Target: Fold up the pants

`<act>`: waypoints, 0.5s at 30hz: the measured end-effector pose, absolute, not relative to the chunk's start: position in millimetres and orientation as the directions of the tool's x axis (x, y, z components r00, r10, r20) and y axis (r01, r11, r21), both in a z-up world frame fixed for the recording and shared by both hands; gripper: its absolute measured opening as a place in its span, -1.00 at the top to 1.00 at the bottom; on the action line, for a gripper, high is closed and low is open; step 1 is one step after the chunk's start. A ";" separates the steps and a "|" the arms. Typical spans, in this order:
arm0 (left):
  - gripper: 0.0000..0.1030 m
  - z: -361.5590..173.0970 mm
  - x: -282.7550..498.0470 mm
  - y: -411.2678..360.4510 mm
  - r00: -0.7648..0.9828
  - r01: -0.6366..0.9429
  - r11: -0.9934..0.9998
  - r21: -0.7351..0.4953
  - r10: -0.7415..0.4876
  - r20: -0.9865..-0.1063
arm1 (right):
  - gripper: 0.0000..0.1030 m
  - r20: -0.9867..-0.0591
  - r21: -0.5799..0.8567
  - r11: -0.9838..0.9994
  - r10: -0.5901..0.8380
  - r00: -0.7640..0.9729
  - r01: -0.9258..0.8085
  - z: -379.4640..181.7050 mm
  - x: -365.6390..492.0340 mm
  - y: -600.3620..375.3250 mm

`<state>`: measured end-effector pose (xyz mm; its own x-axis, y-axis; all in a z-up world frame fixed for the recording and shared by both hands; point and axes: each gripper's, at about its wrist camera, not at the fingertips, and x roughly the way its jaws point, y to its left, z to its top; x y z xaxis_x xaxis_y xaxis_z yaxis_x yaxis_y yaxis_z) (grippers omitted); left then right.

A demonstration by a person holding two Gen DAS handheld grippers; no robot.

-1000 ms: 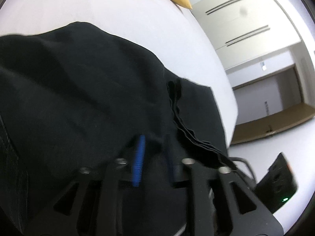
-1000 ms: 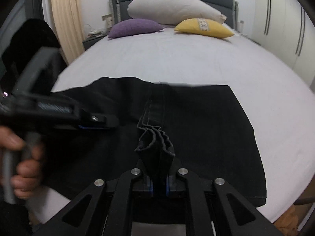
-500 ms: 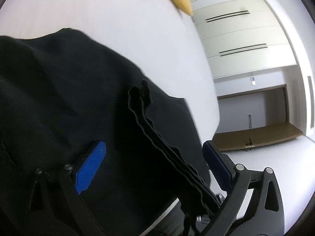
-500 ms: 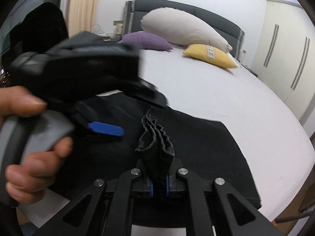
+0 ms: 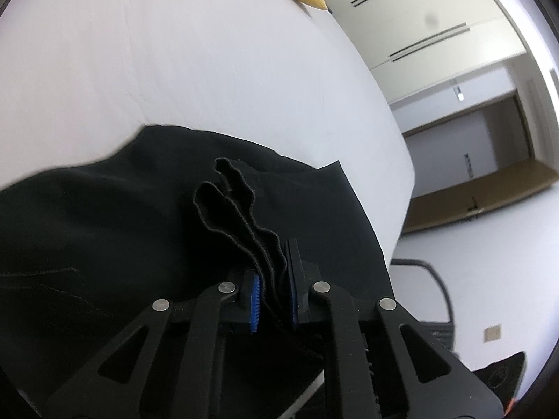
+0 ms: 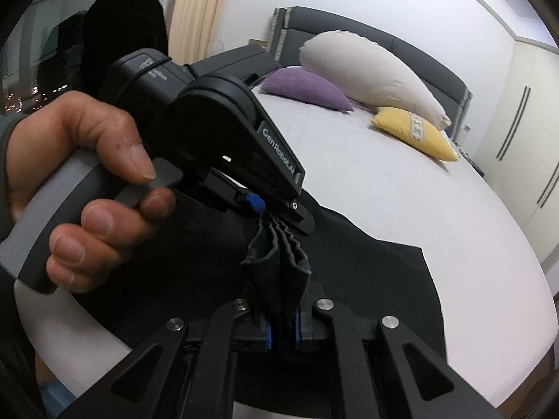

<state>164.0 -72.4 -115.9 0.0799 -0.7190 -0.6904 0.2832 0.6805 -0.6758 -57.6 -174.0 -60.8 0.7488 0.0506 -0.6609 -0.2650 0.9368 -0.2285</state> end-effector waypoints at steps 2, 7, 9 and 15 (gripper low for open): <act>0.80 -117.2 162.3 -63.2 0.087 0.294 0.702 -0.648 -0.695 -0.713 | 0.82 -0.671 -0.230 0.930 0.064 0.739 -0.289 -64.9 -53.7 -165.6; 0.80 -132.4 165.9 -26.8 0.091 0.254 0.730 -0.634 -0.671 -0.736 | 0.81 -0.717 -0.210 0.915 0.096 0.690 -0.346 -82.2 -46.7 -143.7; 0.80 -141.2 164.3 -18.9 0.093 0.246 0.743 -0.622 -0.657 -0.748 | 0.81 -0.735 -0.205 0.908 0.103 0.670 -0.365 -90.9 -45.7 -134.7; 0.78 -162.7 163.1 -14.6 0.089 0.231 0.766 -0.599 -0.630 -0.771 | 0.79 -0.799 -0.196 0.897 0.089 0.595 -0.396 -119.5 -30.3 -125.0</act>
